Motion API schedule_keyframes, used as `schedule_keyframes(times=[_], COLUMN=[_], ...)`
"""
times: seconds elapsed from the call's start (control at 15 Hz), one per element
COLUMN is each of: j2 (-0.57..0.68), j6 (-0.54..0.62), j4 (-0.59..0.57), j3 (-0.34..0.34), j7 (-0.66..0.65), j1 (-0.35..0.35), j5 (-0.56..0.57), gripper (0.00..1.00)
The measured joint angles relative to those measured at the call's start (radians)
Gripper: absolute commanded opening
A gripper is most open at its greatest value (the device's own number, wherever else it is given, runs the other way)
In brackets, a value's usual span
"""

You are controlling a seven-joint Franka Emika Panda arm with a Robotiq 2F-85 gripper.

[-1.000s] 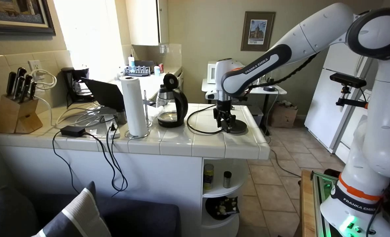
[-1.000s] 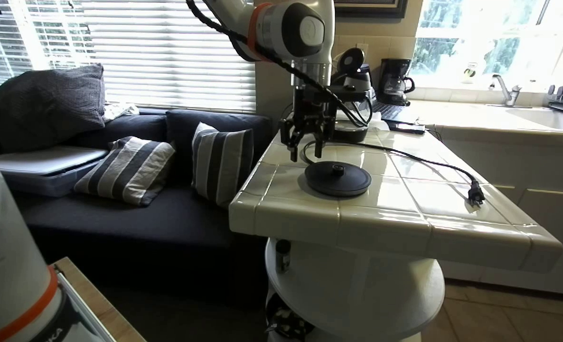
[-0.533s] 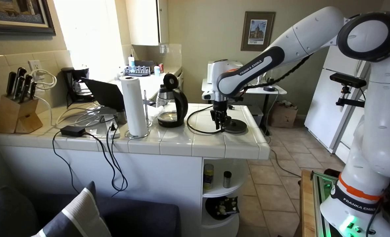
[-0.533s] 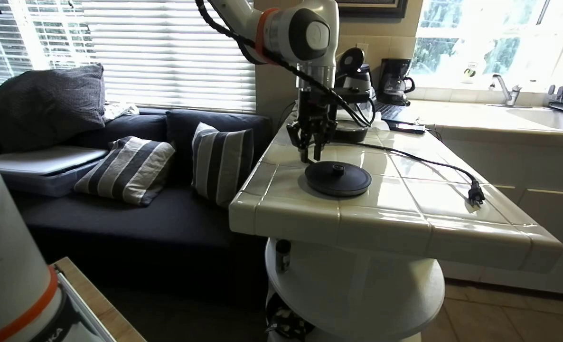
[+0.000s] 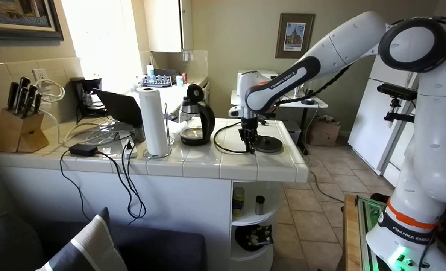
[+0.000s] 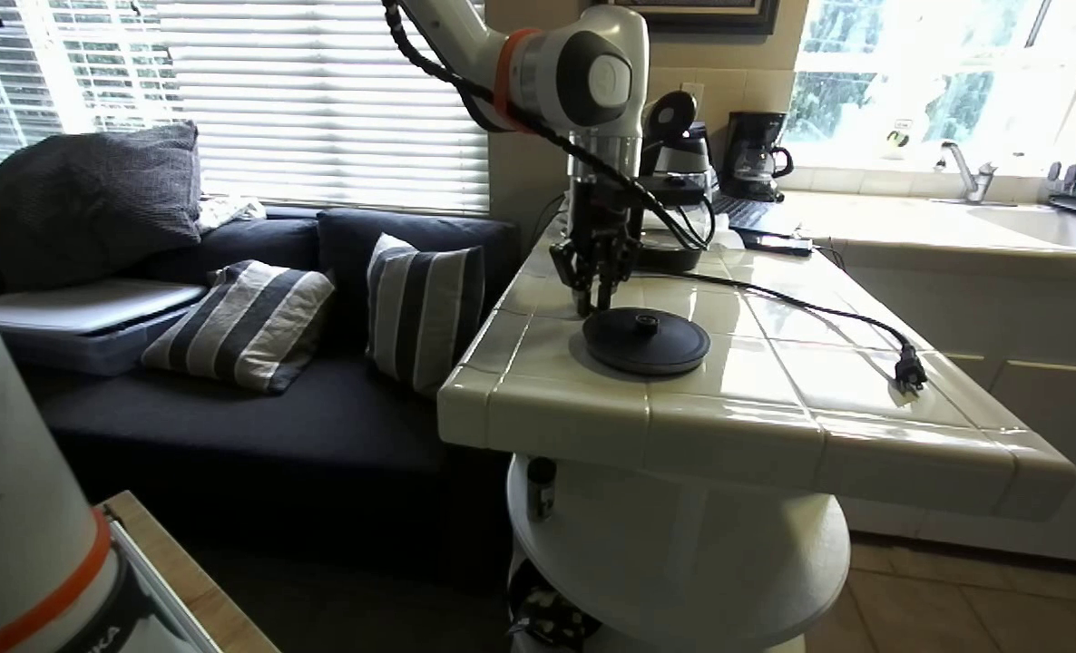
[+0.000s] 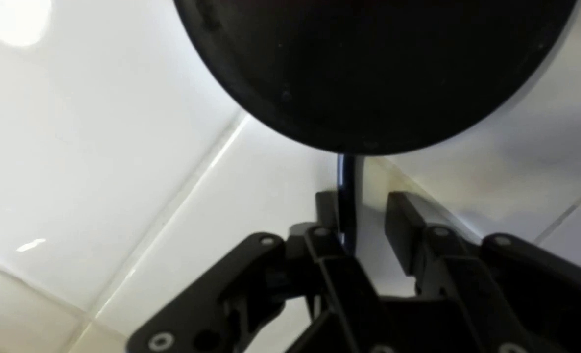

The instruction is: Move the kettle base forward

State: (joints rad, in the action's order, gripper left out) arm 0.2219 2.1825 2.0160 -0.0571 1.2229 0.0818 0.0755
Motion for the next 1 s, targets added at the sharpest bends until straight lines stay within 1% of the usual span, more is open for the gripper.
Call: schedule_keyframes(times=[0.07, 0.13, 0.2, 0.27, 0.33, 0.53, 0.73, 1.0], j2=[0.001, 0.001, 0.001, 0.002, 0.003, 0.006, 0.017, 0.045], j6=[0.000, 0.000, 0.000, 0.000, 0.000, -0.005, -0.053, -0.167], j4=[-0.001, -0.002, -0.003, -0.004, -0.005, -0.010, -0.034, -0.089], j3=[0.001, 0.001, 0.002, 0.003, 0.003, 0.003, -0.005, -0.016], j7=[0.000, 0.000, 0.000, 0.000, -0.001, -0.044, -0.170, -0.337], j1=[0.001, 0.003, 0.005, 0.007, 0.009, 0.012, 0.014, 0.026], j5=[0.000, 0.000, 0.000, 0.000, 0.000, 0.000, 0.003, 0.003], gripper=[0.09, 0.02, 0.00, 0.00, 0.03, 0.03, 0.03, 0.03])
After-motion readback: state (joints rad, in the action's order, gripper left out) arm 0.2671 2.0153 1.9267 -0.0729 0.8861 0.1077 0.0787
